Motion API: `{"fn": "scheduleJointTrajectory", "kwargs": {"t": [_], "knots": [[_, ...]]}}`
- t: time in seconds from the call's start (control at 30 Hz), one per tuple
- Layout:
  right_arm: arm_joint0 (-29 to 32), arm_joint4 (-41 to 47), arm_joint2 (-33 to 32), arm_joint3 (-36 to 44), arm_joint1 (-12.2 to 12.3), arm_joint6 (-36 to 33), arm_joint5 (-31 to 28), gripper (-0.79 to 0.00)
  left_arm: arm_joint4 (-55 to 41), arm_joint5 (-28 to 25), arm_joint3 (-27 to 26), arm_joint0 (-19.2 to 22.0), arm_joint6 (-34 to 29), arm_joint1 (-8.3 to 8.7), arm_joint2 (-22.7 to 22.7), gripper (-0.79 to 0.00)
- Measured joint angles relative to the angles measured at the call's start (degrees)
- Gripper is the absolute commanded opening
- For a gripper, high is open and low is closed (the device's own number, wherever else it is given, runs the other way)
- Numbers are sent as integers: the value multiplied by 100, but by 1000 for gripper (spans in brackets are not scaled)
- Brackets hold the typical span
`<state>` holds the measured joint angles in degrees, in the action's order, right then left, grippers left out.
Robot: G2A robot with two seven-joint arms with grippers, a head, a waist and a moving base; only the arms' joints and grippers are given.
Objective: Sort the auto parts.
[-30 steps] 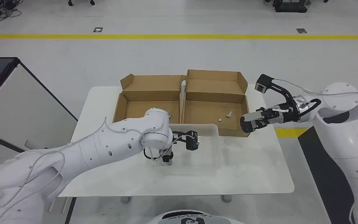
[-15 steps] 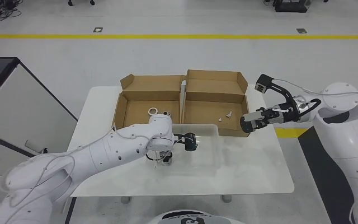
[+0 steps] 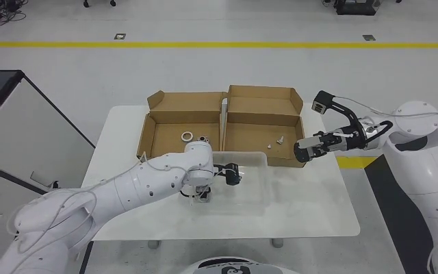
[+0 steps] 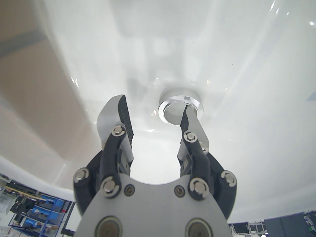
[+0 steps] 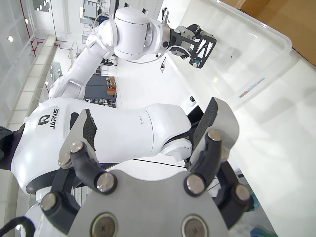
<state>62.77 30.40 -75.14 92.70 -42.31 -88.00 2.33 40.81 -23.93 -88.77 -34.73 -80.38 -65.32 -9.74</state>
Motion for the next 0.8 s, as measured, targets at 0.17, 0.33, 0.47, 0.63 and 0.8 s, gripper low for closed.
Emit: {"fn": "scheduleJointTrajectory", "kwargs": {"t": [0.17,0.33,0.47,0.63,0.8], "knots": [[0,0,0,0,0,0,0,0,-209,-29,-29,28,29,-11,0,-342],[0,0,0,0,0,0,0,0,-346,-4,-111,98,4,-5,0,-348],[0,0,0,0,0,0,0,0,-298,26,-71,96,-26,0,0,-385],[0,0,0,0,0,0,0,0,-333,-1,-14,57,1,3,0,-413],[0,0,0,0,0,0,0,0,-377,-25,-5,16,26,-11,0,-493]]}}
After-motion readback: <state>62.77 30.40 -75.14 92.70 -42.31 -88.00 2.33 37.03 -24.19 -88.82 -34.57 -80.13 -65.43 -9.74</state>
